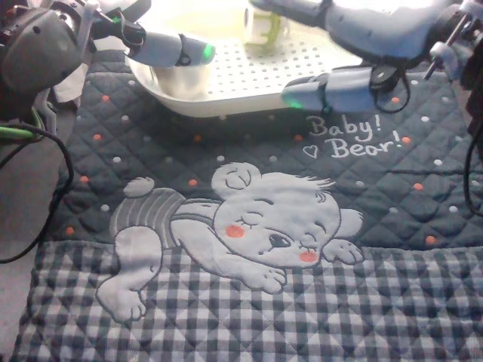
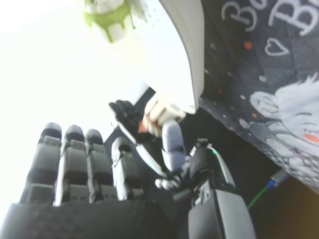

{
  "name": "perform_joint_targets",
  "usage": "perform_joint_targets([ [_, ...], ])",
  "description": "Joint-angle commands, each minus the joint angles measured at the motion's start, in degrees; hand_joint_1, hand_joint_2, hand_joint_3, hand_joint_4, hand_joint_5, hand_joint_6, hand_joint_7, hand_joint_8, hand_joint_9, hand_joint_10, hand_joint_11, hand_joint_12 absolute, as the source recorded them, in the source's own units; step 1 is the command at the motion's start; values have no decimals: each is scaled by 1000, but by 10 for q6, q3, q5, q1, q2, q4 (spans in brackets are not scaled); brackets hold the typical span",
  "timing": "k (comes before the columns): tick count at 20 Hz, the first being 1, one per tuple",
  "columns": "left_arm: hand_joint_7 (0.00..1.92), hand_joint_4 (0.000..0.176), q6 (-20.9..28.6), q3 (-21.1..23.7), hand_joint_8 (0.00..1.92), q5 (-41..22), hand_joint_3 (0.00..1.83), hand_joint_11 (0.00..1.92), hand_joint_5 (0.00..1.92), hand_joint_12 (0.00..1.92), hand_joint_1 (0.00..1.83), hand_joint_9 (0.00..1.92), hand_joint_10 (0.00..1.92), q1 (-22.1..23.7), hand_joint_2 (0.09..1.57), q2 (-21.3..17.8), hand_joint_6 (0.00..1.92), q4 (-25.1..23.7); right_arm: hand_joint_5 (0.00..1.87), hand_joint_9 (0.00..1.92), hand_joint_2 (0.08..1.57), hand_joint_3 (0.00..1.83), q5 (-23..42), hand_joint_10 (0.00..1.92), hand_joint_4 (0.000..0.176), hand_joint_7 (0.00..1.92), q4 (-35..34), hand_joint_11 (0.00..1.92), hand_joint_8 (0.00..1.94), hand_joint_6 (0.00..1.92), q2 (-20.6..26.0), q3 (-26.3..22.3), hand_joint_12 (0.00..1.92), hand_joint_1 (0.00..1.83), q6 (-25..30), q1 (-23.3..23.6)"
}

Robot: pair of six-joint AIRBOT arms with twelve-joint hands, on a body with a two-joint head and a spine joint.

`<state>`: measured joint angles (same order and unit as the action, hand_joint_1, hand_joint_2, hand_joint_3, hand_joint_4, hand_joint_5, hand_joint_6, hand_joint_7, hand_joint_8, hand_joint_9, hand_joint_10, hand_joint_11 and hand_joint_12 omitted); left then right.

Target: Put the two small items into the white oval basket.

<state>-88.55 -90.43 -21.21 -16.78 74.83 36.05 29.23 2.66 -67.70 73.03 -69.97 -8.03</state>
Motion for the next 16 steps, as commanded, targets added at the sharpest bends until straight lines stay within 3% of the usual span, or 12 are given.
perform_joint_targets([
  [1,0,176,1,0,0,-53,0,0,0,0,303,0,0,6,945,-4,0,-6,0,0,1142,7,77,0,138,0,-2,0,0,0,13,-2,0,262,-1,7],
  [4,0,176,1,3,0,-57,0,0,0,0,183,0,0,0,853,-5,0,-3,0,0,1126,0,81,0,162,0,7,0,0,0,17,-9,0,242,-1,7],
  [5,0,176,13,15,0,-71,0,0,0,0,194,0,0,-3,857,-13,0,-20,0,0,1131,1,81,0,170,0,12,0,0,0,24,-15,0,234,-1,7],
  [6,0,176,39,39,0,-94,0,0,0,0,195,0,0,-6,884,-30,0,-51,0,0,1135,3,82,0,160,0,14,0,0,0,34,-25,0,227,-1,7],
  [7,0,176,76,66,0,-123,0,0,0,0,214,0,0,-11,896,-52,0,-88,0,0,1140,5,83,0,169,0,15,0,0,0,48,-38,0,232,-1,7],
  [11,0,176,234,164,0,-283,0,0,0,0,221,0,0,-82,941,-144,0,-202,0,0,1149,4,111,0,176,0,20,0,0,0,146,-111,0,314,0,7],
  [13,0,176,312,205,0,-388,17,0,0,0,209,0,0,-140,994,-187,0,-235,0,0,1140,1,133,0,169,0,22,0,0,0,201,-156,0,316,0,6],
  [14,0,176,331,228,0,-440,12,0,0,0,245,0,0,-168,988,-209,0,-240,0,0,1134,0,144,0,143,0,29,0,0,0,223,-176,0,262,1,5],
  [15,0,176,337,246,0,-477,0,0,0,0,246,0,0,-189,959,-224,0,-243,0,0,1114,0,154,0,144,0,39,15,0,0,237,-188,7,220,9,5],
  [16,0,176,337,275,0,-537,17,0,0,0,261,0,0,-223,1005,-250,0,-243,0,0,1117,0,172,0,164,0,59,47,0,0,258,-200,24,201,46,4],
])
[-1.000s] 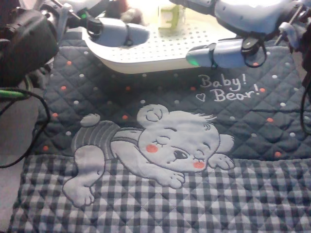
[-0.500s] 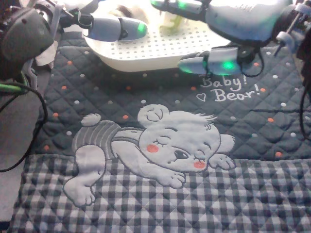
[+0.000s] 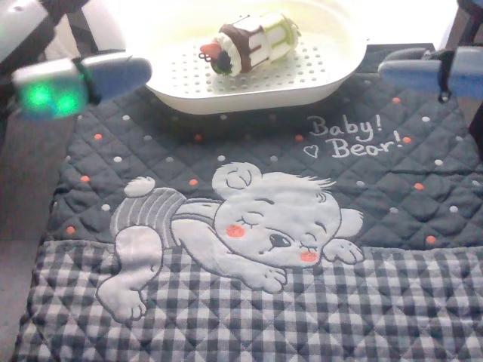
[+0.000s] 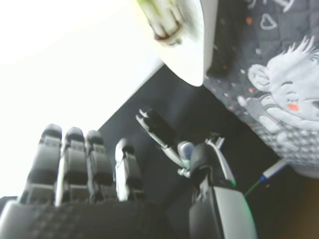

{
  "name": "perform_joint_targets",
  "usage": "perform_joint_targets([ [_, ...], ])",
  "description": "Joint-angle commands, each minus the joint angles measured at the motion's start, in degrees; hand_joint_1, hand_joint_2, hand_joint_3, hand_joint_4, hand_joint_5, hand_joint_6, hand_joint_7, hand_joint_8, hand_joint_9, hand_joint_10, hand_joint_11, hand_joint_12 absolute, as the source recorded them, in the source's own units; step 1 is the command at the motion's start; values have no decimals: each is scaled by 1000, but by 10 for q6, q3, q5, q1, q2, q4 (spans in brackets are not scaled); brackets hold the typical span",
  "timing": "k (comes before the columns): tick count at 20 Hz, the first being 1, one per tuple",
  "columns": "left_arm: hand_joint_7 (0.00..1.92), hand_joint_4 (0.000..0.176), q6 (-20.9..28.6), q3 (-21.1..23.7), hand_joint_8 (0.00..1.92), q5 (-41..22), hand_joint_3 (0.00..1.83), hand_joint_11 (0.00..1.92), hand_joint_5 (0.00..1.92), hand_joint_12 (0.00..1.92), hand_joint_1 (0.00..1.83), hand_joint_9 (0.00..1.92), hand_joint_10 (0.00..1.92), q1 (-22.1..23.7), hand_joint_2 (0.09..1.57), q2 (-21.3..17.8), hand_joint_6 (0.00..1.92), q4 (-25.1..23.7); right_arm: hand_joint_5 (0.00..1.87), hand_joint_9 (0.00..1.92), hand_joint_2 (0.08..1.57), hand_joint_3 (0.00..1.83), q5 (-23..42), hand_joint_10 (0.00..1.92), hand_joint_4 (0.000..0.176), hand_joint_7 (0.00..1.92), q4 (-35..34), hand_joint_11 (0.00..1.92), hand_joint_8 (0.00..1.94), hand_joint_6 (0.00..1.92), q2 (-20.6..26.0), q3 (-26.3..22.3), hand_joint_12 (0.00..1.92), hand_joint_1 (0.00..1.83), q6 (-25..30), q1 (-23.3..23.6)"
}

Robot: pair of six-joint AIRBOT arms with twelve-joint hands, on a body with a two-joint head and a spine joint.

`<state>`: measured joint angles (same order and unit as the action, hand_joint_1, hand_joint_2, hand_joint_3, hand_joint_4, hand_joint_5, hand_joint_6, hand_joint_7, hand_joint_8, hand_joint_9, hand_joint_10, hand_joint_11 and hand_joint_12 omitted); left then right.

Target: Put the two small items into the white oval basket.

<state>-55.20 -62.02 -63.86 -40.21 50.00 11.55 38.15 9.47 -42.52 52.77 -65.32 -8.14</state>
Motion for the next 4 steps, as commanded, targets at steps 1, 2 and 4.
perform_joint_targets([
  [1,0,176,3,6,0,-140,19,0,0,0,275,0,0,-8,1019,-16,0,2,0,0,1134,1,94,0,145,0,3,9,0,0,18,-1,4,313,27,3],
  [2,0,176,7,20,0,-178,0,0,0,0,273,0,0,-27,969,-29,0,2,0,0,1133,0,106,0,157,0,8,1,0,0,28,-3,361,332,53,0],
  [4,0,176,17,35,0,-229,19,0,0,0,259,0,0,-56,1025,-47,0,3,0,0,1121,0,165,0,119,0,-4,0,0,0,46,-6,645,324,71,-47],
])
